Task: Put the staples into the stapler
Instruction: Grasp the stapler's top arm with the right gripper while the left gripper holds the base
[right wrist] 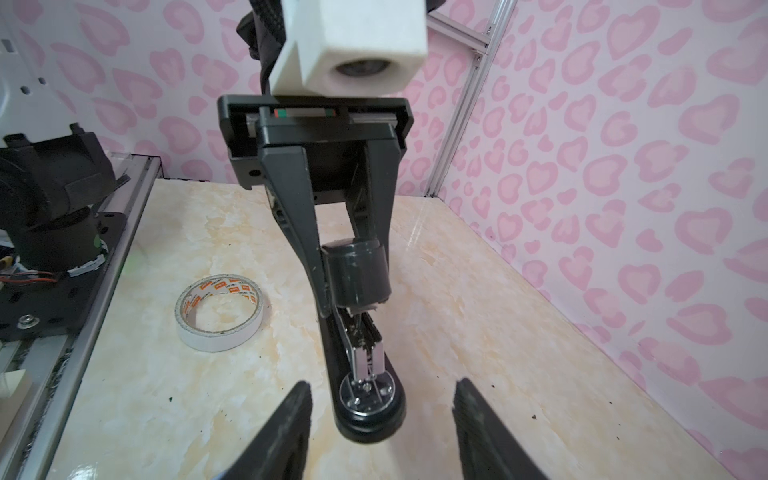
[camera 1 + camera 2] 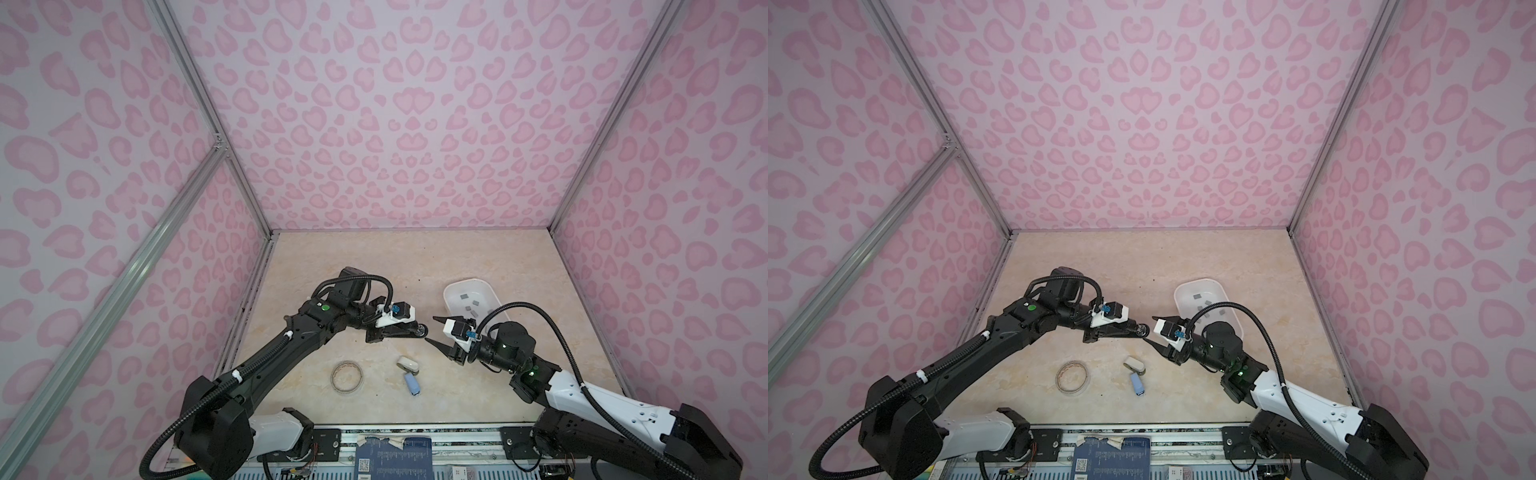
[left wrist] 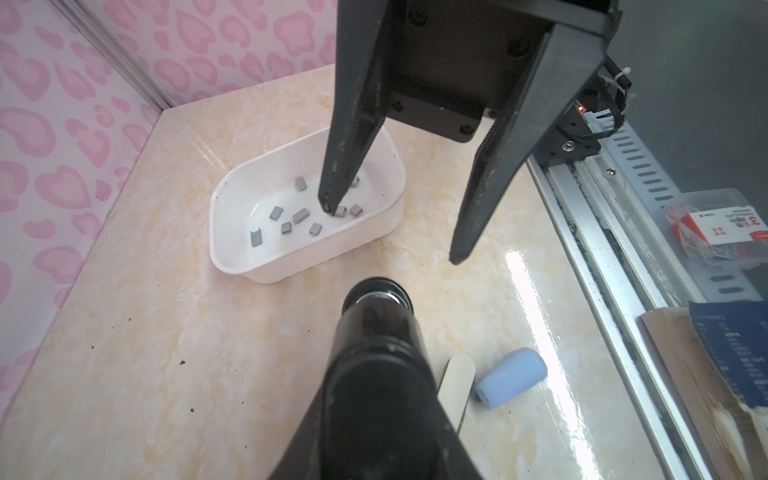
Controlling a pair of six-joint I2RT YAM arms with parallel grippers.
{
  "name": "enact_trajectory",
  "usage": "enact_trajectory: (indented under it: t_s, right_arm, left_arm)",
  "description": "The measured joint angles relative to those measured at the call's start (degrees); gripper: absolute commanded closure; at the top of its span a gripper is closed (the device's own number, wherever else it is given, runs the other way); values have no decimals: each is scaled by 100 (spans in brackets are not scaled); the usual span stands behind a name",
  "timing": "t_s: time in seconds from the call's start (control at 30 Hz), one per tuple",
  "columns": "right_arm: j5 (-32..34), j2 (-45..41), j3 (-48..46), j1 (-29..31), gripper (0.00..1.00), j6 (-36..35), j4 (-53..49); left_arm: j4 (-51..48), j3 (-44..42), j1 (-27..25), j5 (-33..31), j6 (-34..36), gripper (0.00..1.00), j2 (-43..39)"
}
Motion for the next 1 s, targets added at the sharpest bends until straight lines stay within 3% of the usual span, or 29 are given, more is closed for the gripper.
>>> enact_trajectory:
  t_s: [0.3,0.43,0.77,1.0]
  right_arm:
    - [-251,605,588,136,55,-7,-431]
    - [-376,986,861,267,65,-90,-678]
    - [-348,1294,942,304,79,-229,-822]
    - [-358,1370,942,304,81,-254,-800]
  left_arm:
    - [-164,2,-236,-57,103,96,-33]
    - [-170,7,-247,-133,105,96,-42]
    - [-170,7,-254,-142,103,96,-179]
    - [-201,-22,-251,-79,162,96,-267]
